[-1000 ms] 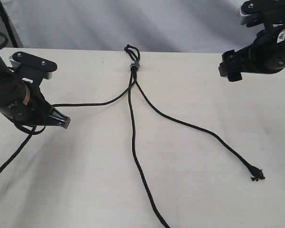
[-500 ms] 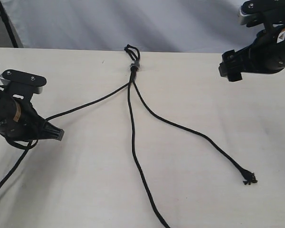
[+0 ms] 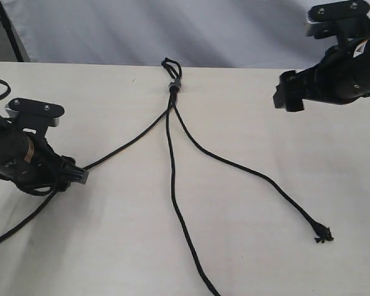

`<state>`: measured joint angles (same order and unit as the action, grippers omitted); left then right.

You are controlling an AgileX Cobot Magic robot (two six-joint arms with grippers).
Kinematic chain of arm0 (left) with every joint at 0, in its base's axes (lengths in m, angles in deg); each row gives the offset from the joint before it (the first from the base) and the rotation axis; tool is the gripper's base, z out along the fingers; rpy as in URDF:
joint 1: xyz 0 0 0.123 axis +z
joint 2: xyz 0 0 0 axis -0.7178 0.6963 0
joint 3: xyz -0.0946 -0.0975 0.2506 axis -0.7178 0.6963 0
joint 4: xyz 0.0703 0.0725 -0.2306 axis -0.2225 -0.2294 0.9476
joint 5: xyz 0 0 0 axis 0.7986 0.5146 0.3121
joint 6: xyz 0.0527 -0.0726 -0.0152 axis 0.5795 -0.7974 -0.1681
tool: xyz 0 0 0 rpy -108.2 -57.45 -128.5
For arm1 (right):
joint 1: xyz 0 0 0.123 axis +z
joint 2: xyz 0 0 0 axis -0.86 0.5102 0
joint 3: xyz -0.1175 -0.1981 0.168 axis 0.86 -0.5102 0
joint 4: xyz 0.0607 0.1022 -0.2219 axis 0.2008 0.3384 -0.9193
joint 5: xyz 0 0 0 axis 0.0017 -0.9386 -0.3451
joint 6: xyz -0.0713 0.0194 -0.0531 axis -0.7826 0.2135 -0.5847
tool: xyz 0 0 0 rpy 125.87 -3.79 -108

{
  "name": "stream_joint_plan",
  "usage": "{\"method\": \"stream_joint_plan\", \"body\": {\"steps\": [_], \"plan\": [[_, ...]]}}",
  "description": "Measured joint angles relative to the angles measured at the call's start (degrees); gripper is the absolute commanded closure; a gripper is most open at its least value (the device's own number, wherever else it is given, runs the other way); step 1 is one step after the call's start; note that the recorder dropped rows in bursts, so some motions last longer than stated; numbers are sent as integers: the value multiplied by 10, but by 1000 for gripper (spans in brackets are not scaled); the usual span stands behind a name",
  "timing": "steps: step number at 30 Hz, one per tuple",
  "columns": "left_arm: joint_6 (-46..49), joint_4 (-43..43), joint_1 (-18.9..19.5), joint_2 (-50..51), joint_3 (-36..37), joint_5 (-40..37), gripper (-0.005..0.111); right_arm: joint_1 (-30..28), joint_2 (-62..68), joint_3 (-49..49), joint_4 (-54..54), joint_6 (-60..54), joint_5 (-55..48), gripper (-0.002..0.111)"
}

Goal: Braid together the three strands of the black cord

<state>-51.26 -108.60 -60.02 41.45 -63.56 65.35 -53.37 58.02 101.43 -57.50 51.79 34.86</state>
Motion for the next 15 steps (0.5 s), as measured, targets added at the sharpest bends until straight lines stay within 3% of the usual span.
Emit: {"method": "stream_joint_plan", "body": {"steps": [3,5,9,12,15], "plan": [[2,0,0,-53,-21,-1,42,62,7,18,61,-56,-50,17],[19,0,0,-119,-45,-1,47,143,36,32,85,-90,-80,17],[45,0,0,-209,-54,-7,72,264,119,53,84,-98,-102,17],[60,0,0,-230,-54,-28,107,318,172,56,69,-88,-111,17],[74,0,0,-230,-54,-31,107,331,201,56,41,-54,-111,18]]}}
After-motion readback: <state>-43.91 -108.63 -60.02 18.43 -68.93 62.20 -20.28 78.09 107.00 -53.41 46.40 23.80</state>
